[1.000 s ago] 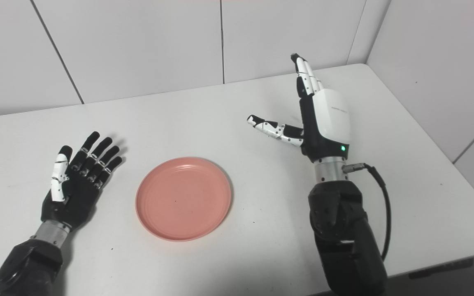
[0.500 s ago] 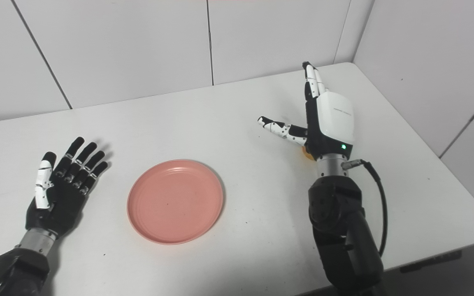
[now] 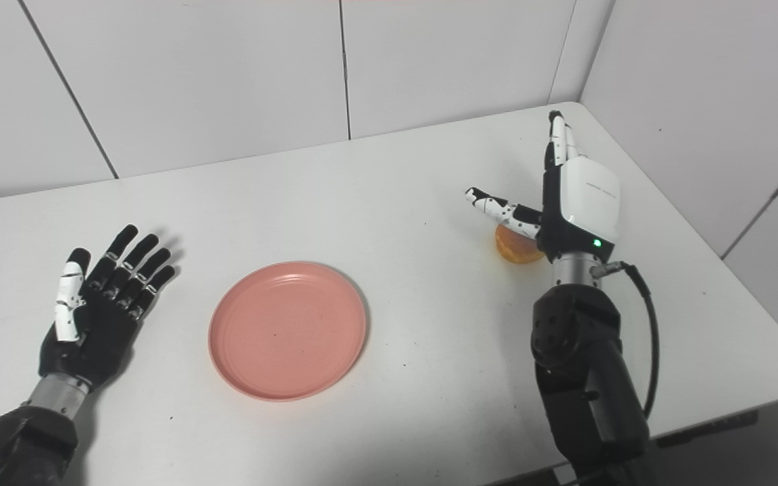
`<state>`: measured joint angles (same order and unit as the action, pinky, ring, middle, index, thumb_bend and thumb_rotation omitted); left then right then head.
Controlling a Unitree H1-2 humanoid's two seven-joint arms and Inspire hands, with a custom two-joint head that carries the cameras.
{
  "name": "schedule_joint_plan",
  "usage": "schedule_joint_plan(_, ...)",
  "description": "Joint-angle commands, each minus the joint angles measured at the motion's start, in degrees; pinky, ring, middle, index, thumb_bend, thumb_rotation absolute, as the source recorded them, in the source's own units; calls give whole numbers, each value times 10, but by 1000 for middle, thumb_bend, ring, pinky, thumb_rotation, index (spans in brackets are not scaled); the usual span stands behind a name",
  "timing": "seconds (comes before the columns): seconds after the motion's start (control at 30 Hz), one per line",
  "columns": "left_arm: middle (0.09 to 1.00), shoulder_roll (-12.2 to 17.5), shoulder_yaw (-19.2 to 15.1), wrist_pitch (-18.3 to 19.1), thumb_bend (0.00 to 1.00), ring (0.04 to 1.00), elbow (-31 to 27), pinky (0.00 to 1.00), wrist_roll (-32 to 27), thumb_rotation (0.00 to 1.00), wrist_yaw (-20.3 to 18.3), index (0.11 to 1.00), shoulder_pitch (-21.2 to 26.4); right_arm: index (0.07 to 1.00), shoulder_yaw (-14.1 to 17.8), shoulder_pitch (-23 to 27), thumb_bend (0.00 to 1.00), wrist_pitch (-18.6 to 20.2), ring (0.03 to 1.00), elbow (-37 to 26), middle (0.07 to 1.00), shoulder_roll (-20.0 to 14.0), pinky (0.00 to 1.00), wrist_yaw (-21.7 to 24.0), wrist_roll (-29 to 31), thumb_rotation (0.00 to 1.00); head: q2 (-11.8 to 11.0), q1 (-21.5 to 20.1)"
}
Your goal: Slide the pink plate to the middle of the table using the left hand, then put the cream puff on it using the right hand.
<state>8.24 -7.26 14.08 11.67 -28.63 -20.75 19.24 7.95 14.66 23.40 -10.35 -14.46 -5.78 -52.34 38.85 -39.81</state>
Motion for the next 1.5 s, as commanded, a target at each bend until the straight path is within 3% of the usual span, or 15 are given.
schedule_joint_plan(0.0,918,9,0,32,415,908,14,925,11,1000,16,922,-16,997,4,8,1000,12,898,-7,958,-16,771,-5,1,738,2,-3)
schedule_joint_plan(0.5,929,14,4,39,426,914,5,922,13,1000,18,934,-17,1000,6,5,1000,35,937,15,975,-30,837,59,-3,744,5,-8)
schedule_joint_plan(1.47,914,13,3,50,427,897,-9,903,9,1000,20,922,-17,1000,21,19,1000,35,919,37,968,4,767,140,-39,618,18,-9)
